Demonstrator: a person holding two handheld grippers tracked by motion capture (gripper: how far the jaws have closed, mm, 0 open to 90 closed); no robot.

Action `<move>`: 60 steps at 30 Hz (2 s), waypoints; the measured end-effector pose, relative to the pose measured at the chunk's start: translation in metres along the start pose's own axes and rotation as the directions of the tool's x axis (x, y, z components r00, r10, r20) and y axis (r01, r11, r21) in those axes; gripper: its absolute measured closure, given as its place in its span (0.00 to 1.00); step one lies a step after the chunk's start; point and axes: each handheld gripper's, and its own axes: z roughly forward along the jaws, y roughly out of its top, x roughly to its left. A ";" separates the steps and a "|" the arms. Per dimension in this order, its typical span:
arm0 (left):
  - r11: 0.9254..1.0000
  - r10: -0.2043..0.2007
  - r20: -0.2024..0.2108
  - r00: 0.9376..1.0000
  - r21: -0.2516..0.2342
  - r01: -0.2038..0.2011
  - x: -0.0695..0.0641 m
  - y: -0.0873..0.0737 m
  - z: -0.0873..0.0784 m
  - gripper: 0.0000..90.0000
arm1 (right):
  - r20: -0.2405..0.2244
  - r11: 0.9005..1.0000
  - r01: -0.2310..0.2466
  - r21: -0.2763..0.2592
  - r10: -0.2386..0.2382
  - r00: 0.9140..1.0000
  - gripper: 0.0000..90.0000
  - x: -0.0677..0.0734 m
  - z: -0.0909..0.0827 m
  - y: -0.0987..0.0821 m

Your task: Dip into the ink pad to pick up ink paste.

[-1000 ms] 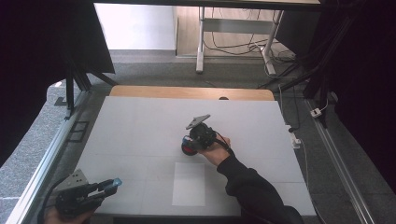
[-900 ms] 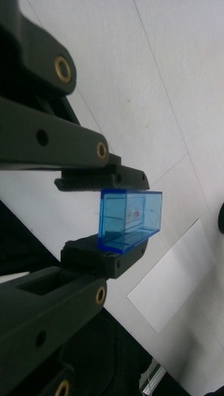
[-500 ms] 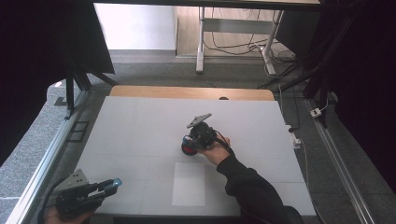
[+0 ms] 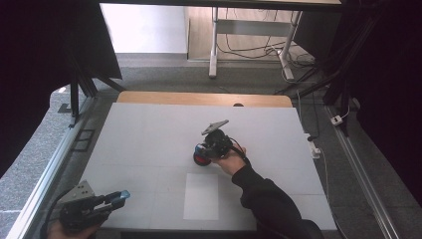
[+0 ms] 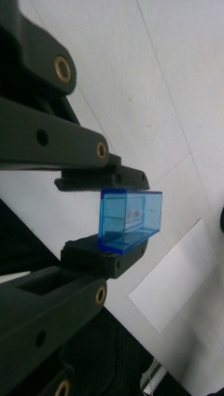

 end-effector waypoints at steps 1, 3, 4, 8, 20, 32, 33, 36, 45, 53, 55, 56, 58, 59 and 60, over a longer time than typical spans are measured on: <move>1.000 0.000 0.000 1.000 0.000 0.000 0.000 0.000 0.000 0.76 | 0.019 1.000 0.019 0.008 -0.019 1.000 0.80 0.004 0.000 0.001; 1.000 0.001 0.000 1.000 0.002 -0.001 0.000 0.000 0.000 0.76 | 0.036 0.999 0.050 0.014 -0.050 0.998 0.80 0.007 0.000 0.002; 1.000 0.001 0.000 1.000 0.002 -0.001 0.000 0.000 0.000 0.76 | 0.047 0.998 0.064 0.022 -0.065 0.997 0.80 0.009 0.000 0.002; 1.000 0.000 0.002 1.000 0.004 0.000 0.000 0.000 0.000 0.76 | 0.055 0.997 0.075 0.024 -0.076 0.996 0.80 0.011 0.001 0.002; 1.000 -0.006 0.005 1.000 0.001 0.006 0.001 0.000 0.000 0.76 | -0.015 1.000 -0.015 -0.011 0.014 1.000 0.80 -0.003 0.000 -0.002; 1.000 -0.016 0.017 1.000 -0.005 0.016 0.002 0.000 -0.001 0.76 | -0.018 1.000 -0.008 -0.018 0.007 1.000 0.80 -0.003 -0.002 -0.003; 1.000 -0.017 0.018 1.000 -0.004 0.017 0.002 0.000 -0.001 0.76 | -0.019 1.000 -0.007 -0.020 0.006 1.000 0.80 -0.003 -0.002 -0.003; 1.000 -0.019 0.019 1.000 -0.005 0.019 0.003 0.000 -0.001 0.76 | -0.017 0.999 -0.007 -0.039 0.007 1.000 0.80 -0.005 -0.006 -0.003; 1.000 -0.024 0.020 1.000 -0.003 0.024 0.003 0.000 -0.001 0.76 | -0.044 0.997 0.007 -0.072 -0.010 0.999 0.79 -0.003 -0.022 -0.002; 1.000 -0.024 0.023 0.999 0.000 0.024 0.003 0.000 0.000 0.76 | -0.068 0.994 0.007 -0.114 -0.015 0.998 0.79 0.002 -0.040 -0.003; 1.000 -0.022 0.026 0.999 -0.001 0.022 0.003 0.000 0.000 0.76 | -0.075 0.992 0.004 -0.124 -0.013 0.997 0.79 0.004 -0.045 -0.003; 1.000 -0.022 0.026 0.999 -0.001 0.022 0.003 0.000 0.000 0.76 | -0.080 0.992 0.003 -0.127 -0.013 0.997 0.79 0.005 -0.047 -0.003; 1.000 -0.024 0.025 0.999 -0.001 0.024 0.003 0.000 0.000 0.76 | -0.085 0.991 -0.001 -0.134 -0.011 0.996 0.80 0.008 -0.052 -0.004; 1.000 -0.024 0.026 0.999 -0.002 0.024 0.003 0.000 -0.001 0.76 | -0.085 0.991 -0.001 -0.137 -0.011 0.996 0.80 0.009 -0.054 -0.004; 1.000 -0.025 0.026 0.999 -0.002 0.025 0.004 0.000 -0.001 0.76 | -0.088 0.990 -0.006 -0.141 -0.007 0.996 0.80 0.010 -0.056 -0.003</move>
